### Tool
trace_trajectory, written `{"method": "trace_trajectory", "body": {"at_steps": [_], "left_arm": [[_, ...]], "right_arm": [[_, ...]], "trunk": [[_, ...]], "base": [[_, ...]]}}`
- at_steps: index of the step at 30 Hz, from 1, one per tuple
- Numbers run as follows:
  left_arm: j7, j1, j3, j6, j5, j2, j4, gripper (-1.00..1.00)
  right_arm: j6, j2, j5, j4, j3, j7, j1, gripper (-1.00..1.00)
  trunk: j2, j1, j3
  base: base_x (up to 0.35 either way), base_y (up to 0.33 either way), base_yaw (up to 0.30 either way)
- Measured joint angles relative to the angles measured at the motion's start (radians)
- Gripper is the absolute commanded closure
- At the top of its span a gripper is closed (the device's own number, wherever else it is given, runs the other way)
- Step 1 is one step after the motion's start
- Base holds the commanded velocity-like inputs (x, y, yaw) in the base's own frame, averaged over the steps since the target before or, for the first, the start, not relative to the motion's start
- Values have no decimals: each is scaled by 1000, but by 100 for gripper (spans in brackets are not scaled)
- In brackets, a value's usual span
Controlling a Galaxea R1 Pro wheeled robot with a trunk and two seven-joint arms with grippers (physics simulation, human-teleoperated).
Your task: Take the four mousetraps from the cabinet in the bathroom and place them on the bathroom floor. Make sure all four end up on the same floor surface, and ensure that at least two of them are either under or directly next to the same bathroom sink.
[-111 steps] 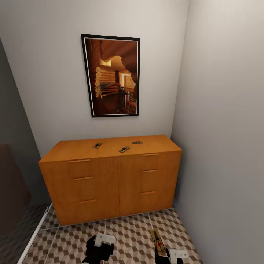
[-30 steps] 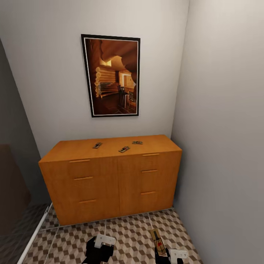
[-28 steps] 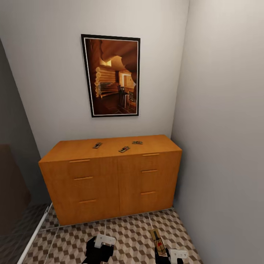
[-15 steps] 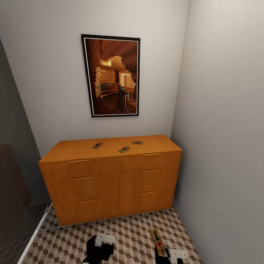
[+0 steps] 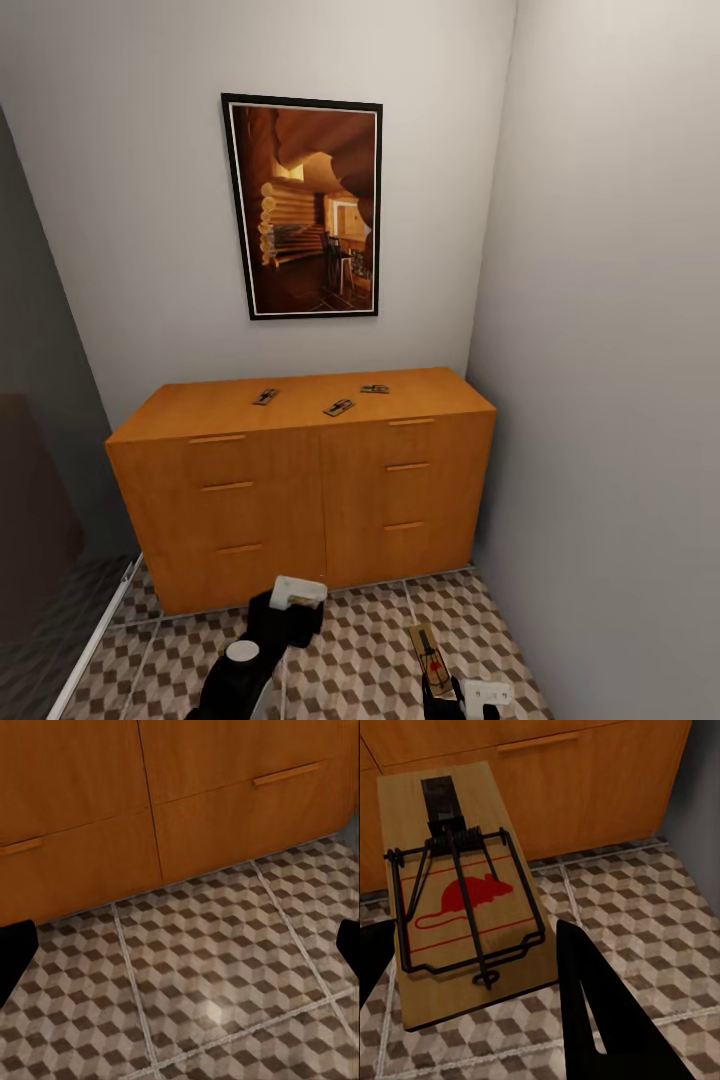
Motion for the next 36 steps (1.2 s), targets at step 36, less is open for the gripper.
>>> {"method": "trace_trajectory", "body": {"at_steps": [36], "left_arm": [[2, -331, -2, 454, 2, -59, -243, -100]], "right_arm": [[1, 0, 0, 0, 0, 0, 0, 100]], "trunk": [[0, 0, 0]], "base": [[0, 0, 0]]}}
